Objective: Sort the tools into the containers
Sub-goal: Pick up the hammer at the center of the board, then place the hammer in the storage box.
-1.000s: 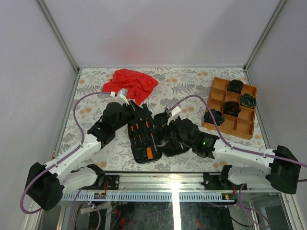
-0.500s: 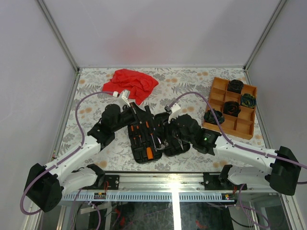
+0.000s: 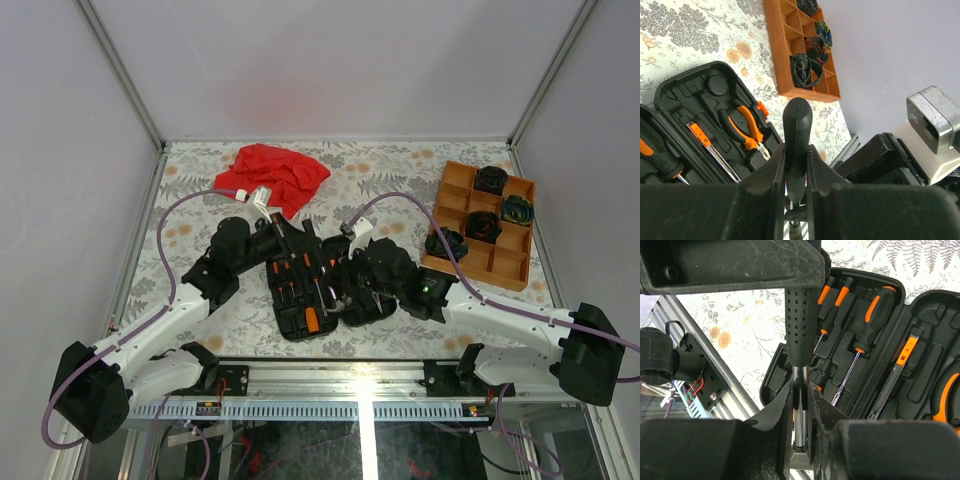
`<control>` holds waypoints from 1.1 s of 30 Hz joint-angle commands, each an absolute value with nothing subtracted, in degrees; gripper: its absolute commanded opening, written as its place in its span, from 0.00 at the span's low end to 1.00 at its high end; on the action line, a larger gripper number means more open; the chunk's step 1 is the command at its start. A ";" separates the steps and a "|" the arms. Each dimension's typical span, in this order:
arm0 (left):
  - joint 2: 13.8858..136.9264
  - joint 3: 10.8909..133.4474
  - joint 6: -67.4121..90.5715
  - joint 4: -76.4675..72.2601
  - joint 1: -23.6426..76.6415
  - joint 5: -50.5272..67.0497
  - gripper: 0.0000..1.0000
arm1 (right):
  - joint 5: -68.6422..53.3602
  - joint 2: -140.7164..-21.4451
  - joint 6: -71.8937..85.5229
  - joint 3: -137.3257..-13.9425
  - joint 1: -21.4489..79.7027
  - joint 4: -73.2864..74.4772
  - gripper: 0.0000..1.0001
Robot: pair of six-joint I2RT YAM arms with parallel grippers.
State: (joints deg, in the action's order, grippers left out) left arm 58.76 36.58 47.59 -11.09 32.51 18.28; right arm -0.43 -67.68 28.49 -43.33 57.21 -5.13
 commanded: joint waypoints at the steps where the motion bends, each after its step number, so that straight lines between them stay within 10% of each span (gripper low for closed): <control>1: 57.75 37.34 48.11 -15.54 32.28 19.50 0.09 | 1.99 -67.41 28.31 -45.40 56.70 -5.76 0.01; 12: 54.34 38.11 44.11 -4.42 32.04 12.99 0.51 | 12.23 -65.65 30.39 -44.68 56.69 1.10 0.00; 33: 55.61 33.33 40.13 18.24 21.81 4.45 0.45 | 17.77 -66.36 31.49 -43.92 56.70 7.94 0.00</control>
